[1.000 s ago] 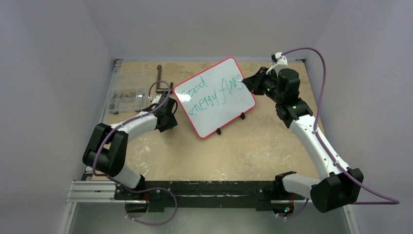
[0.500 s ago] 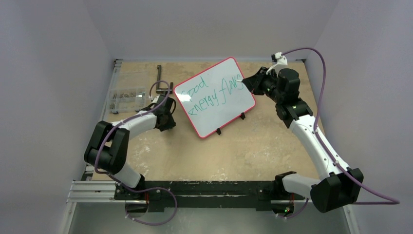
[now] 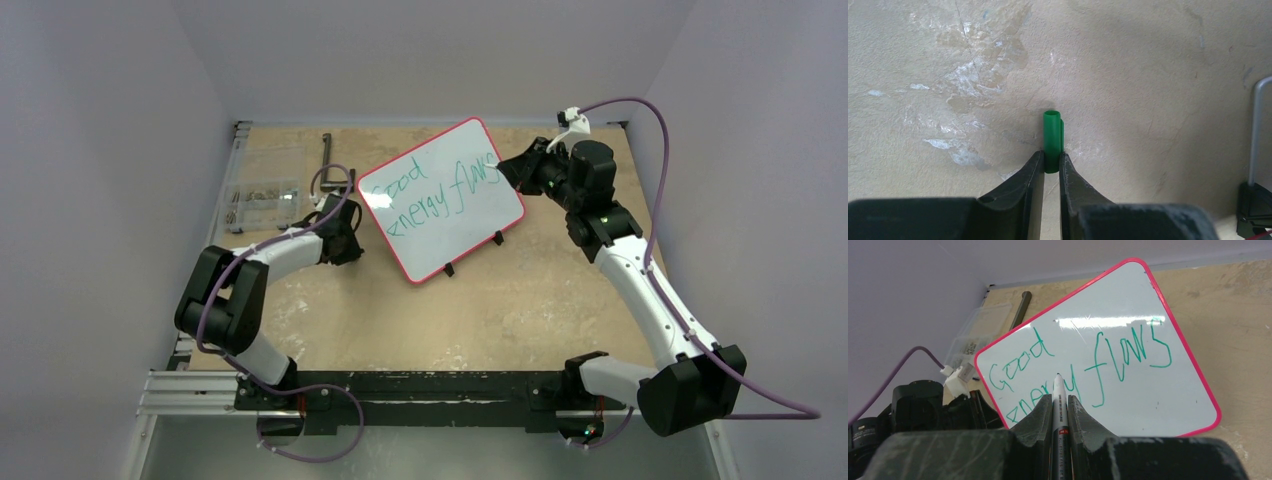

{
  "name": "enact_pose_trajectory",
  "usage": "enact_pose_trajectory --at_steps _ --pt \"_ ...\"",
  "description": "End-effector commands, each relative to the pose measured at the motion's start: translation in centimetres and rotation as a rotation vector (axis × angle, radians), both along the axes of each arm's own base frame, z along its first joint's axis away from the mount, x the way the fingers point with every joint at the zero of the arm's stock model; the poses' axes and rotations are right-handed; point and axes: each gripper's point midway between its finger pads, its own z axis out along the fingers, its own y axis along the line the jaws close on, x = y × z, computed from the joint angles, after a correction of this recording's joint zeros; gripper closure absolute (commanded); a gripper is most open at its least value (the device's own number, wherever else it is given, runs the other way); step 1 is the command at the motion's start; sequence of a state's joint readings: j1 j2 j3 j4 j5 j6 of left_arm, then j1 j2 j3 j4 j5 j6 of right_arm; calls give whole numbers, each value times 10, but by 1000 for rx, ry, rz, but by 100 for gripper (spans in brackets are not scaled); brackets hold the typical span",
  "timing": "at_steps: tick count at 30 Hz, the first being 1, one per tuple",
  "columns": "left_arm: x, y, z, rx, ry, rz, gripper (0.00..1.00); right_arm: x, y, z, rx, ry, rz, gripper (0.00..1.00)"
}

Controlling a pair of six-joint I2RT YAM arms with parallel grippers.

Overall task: Write a sentence on the whiteboard
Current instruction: Close the whiteboard marker at the center of the board.

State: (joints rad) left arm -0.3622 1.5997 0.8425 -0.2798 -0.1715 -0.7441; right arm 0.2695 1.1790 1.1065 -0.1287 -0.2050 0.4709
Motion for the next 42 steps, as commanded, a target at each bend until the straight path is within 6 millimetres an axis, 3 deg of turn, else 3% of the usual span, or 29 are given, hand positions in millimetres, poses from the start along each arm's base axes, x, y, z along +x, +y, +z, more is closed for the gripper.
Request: enact_pose_trajectory --at_steps 1,7,16,19,27,32,37,42 --pt "-2 2 8 10 -33 -44 100 1 4 12 0 -37 21 100" --pt "-8 -4 45 -31 -165 -161 100 -6 19 20 15 -77 126 100" --pt "-37 -9 84 -79 -230 -277 100 -28 59 32 100 -122 394 100" --pt "-48 -20 99 -157 -263 -316 100 -34 69 33 109 -124 460 100" --pt "-80 -40 163 -292 -351 -464 100 -54 98 33 114 -108 615 100" --pt "-95 -29 189 -217 -337 -540 100 -68 116 34 109 -111 704 100" --pt "-99 -19 211 -99 -434 -661 100 -86 134 32 116 -103 810 100" --pt "-109 -30 228 -85 -535 -851 100 -95 142 27 112 -94 872 100"
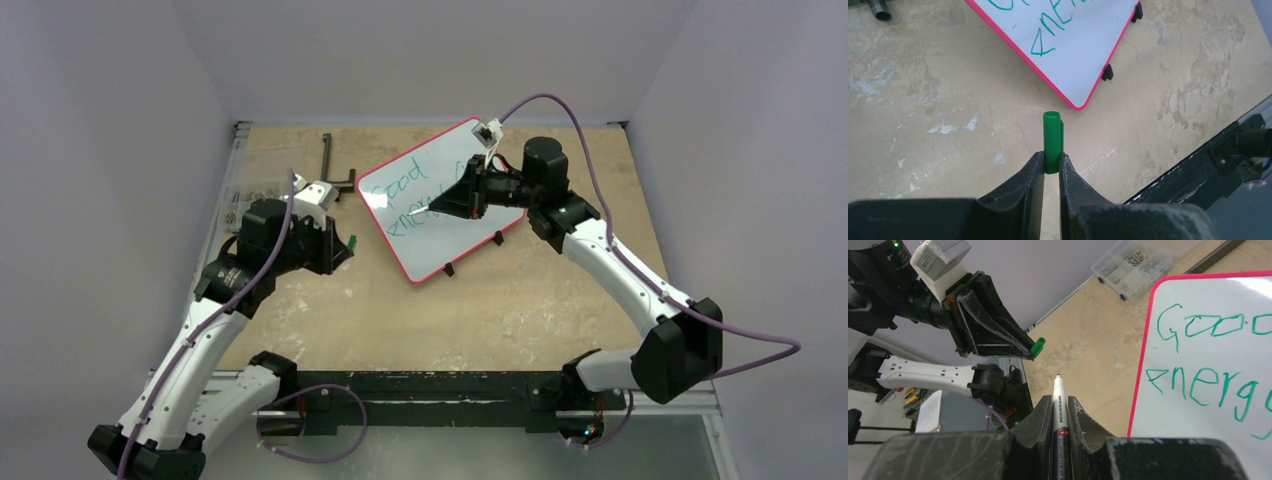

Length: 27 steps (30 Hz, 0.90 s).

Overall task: Write a sentence on the whiteboard
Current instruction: Close the whiteboard marker at the center of the board.

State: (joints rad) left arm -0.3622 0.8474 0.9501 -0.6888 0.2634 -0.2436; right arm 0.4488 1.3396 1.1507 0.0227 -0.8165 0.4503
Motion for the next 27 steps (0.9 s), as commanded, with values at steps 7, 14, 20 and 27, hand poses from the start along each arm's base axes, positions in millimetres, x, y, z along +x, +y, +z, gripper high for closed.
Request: enact_pose_trajectory --at_steps 7,14,20,27 --pt "-16 -31 36 -23 -170 -338 100 -21 20 21 13 -94 156 100" --pt "-30 -51 38 -86 -227 -518 100 -39 33 7 -10 -81 250 100" --pt "-37 -52 34 -92 -229 -547 100 -48 39 -1 -28 -77 298 100" --pt "-41 -53 33 -101 -221 -562 100 -54 43 -3 -32 -73 329 100"
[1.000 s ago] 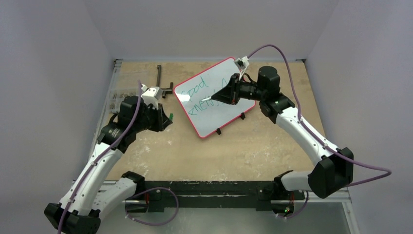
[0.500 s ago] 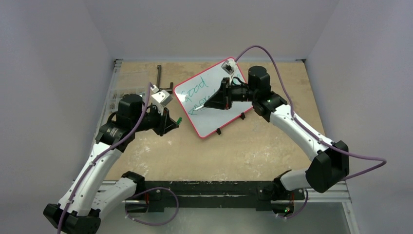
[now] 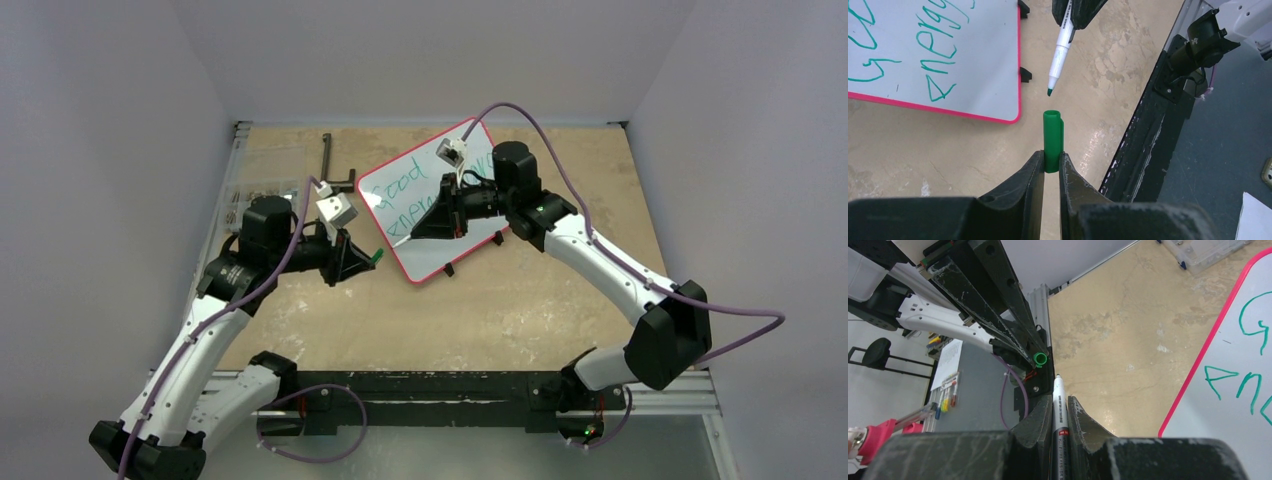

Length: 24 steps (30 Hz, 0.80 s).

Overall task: Write a sentence on the whiteboard
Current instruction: Close the whiteboard marker at the center of the board.

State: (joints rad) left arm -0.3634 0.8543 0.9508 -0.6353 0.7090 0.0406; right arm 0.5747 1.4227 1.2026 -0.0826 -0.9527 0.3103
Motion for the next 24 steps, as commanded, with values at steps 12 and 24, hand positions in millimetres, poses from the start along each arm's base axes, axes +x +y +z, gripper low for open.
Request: enact_pose_trajectory --at_steps 12,24 --pt "-8 -7 1 -9 -28 -65 100 -20 7 27 42 -79 95 100" --pt "-10 -7 -4 12 -23 -57 100 -19 2 39 45 -121 51 100"
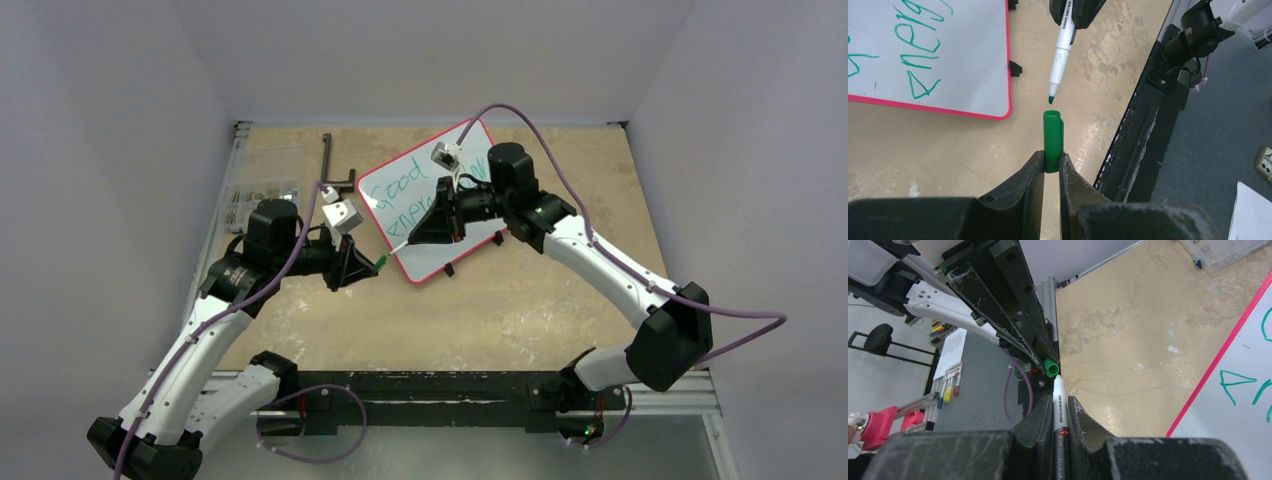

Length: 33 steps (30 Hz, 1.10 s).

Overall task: Write a sentence on the whiteboard
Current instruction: Close the whiteboard marker at the center of the board.

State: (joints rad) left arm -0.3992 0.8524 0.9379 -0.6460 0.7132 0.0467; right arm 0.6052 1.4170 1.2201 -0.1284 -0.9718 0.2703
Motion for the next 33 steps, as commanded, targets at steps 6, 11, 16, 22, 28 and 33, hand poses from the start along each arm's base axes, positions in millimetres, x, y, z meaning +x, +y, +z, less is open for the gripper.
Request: enact_pose_trajectory --at_steps 6,11,16,22,28,33 --pt "-1 -2 3 2 -38 -20 100 -6 -2 34 54 -95 10 100" --pt "-1 -5 5 -9 -33 -32 100 -7 -1 31 52 -88 19 100" --pt "0 -6 4 -8 -29 -34 100 -9 0 30 49 -81 28 100" --pt "0 -7 6 -14 -29 -45 100 -10 2 26 41 -76 35 100" --pt "-1 -8 7 -19 -31 -51 100 -11 5 21 28 -68 40 100" --pt "-3 -9 9 -28 -35 -62 100 -13 8 17 18 -61 50 100"
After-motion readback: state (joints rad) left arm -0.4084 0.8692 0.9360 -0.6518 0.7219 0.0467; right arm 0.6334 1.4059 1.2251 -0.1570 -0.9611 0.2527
